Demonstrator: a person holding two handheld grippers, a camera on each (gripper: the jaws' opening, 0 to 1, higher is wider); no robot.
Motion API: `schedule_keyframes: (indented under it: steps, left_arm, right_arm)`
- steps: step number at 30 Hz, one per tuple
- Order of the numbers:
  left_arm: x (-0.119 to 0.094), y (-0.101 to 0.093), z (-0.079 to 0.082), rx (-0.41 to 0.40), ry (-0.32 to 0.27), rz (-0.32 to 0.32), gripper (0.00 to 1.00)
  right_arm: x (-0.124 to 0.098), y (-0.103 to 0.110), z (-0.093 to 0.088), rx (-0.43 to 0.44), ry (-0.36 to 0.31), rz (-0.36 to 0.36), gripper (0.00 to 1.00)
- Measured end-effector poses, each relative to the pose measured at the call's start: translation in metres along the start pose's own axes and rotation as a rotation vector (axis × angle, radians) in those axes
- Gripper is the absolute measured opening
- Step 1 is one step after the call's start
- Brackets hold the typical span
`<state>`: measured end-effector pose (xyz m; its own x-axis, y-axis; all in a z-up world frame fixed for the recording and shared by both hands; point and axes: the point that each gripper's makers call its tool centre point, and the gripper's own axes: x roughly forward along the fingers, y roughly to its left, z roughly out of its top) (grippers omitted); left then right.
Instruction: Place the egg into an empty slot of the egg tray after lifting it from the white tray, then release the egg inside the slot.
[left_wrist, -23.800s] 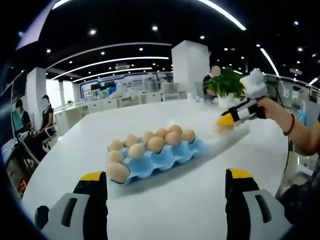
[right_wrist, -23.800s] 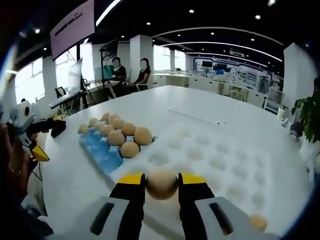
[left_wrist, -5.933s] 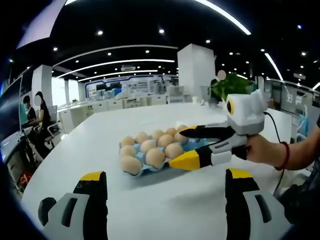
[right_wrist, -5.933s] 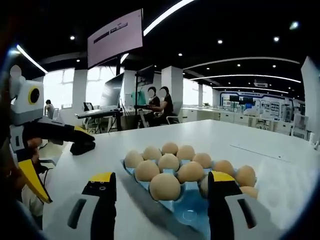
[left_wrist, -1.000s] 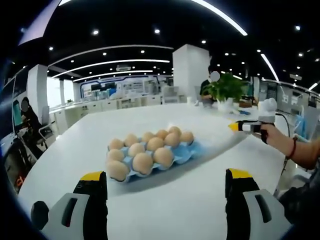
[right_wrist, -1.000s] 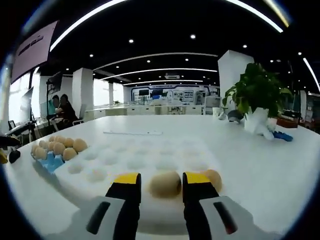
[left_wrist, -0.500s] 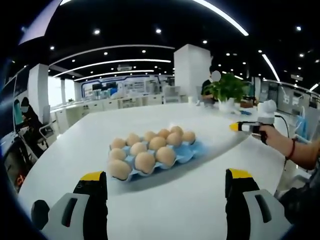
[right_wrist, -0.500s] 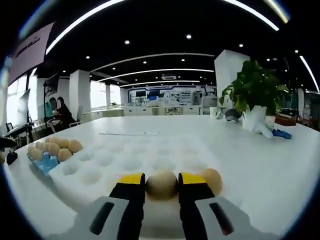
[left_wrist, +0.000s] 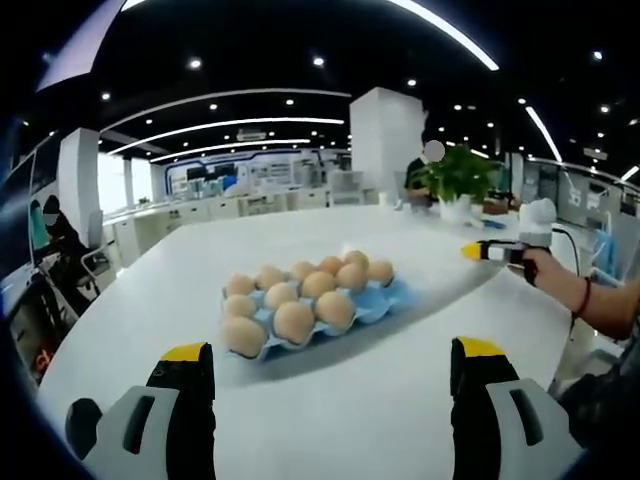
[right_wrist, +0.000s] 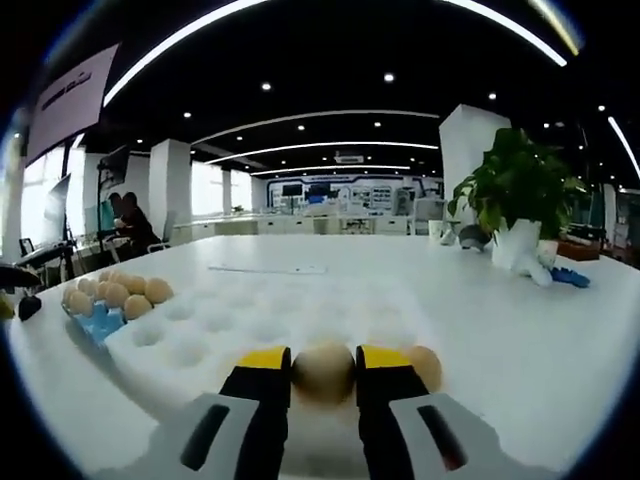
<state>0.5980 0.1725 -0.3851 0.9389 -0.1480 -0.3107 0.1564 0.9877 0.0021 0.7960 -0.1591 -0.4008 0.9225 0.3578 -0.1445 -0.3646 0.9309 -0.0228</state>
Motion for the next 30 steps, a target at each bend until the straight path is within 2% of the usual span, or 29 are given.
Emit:
schedule_keyframes:
  steps: [9,18,23,27,30]
  left_arm:
    - [0.001,-0.002,0.000,0.002,0.001,-0.006,1.00]
    - [0.000,-0.002,-0.002,0.000,0.005,-0.003,1.00]
    - [-0.002,-0.001,-0.003,0.004,0.010,0.000,1.00]
    - [-0.001,-0.001,-0.003,0.005,0.011,-0.002,1.00]
    - [0.000,-0.003,-0.002,0.012,0.015,-0.004,1.00]
  right_arm:
    - [-0.003,0.002,0.018,-0.024,-0.029,0.004,0.26]
    - [-0.004,0.010,0.023,-0.027,-0.032,0.030,0.26]
    - [-0.004,0.011,0.017,-0.022,-0.009,0.028,0.26]
    - [-0.006,0.012,0.019,-0.003,-0.019,0.035,0.26]
    - [-0.006,0.024,0.022,-0.025,-0.023,0.061,0.26]
